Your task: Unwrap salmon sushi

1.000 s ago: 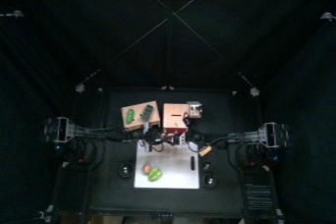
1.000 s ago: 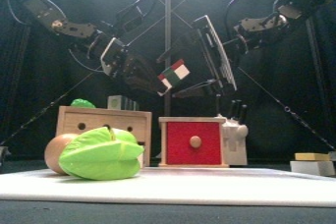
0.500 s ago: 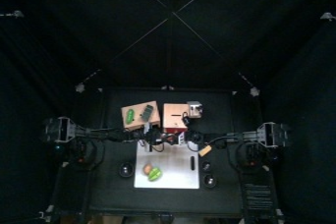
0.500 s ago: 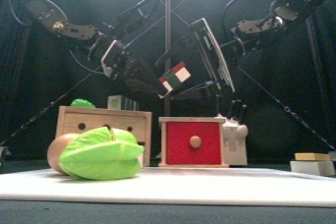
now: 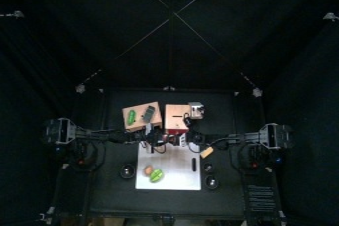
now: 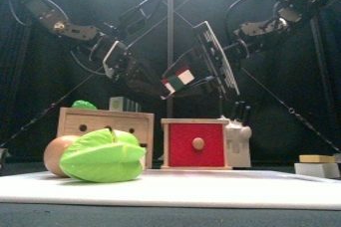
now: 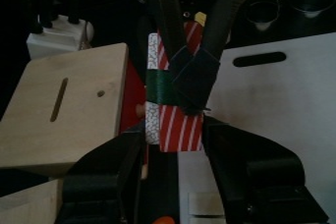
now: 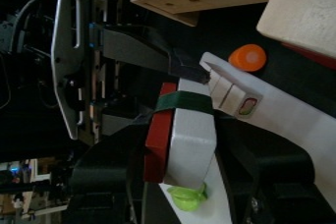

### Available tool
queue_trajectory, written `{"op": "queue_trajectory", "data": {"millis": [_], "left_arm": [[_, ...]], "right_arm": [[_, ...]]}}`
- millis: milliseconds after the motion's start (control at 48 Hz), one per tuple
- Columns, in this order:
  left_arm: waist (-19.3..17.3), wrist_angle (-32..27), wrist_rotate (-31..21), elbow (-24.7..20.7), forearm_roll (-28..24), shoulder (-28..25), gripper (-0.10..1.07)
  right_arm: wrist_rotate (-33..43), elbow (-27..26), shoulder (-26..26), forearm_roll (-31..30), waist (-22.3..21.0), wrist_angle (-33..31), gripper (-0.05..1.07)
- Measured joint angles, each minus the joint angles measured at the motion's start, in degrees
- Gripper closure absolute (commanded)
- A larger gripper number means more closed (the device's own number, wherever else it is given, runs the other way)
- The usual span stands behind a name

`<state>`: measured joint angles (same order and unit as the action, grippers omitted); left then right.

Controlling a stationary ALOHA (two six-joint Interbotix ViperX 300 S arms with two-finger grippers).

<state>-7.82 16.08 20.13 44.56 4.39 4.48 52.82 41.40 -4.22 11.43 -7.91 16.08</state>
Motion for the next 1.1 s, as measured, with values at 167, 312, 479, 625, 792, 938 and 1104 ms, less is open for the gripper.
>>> {"op": "queue_trajectory", "data": {"millis": [167, 312, 479, 625, 792, 938, 1104], "left_arm": [[0.00, 0.00, 0.00, 0.00, -0.09, 0.00, 0.39], [0.00, 0.00, 0.00, 0.18, -0.26, -0.09, 0.39], [0.00, 0.00, 0.00, 0.26, -0.26, 0.00, 0.39], [0.00, 0.00, 0.00, 0.53, -0.26, 0.00, 0.39], [0.00, 0.26, -0.09, 0.97, -0.26, 0.00, 0.39], [0.00, 0.35, -0.09, 1.05, -0.26, 0.00, 0.39], [0.09, 0.35, -0.09, 1.05, -0.26, 0.00, 0.39]], "right_arm": [[0.00, -0.09, 0.00, -0.26, 0.00, -0.88, 0.42], [0.00, -0.09, 0.00, -0.35, 0.00, -0.97, 0.42], [0.00, -0.09, 0.00, -0.35, -0.09, -1.05, 0.42], [0.00, -0.09, -0.09, -0.62, 0.00, -1.23, 0.42], [0.00, -0.09, -0.26, -1.05, 0.00, -1.32, 0.42], [0.00, -0.09, -0.62, -1.14, 0.00, -1.32, 0.42], [0.00, 0.09, -0.70, -1.14, 0.00, -1.32, 0.42]]}}
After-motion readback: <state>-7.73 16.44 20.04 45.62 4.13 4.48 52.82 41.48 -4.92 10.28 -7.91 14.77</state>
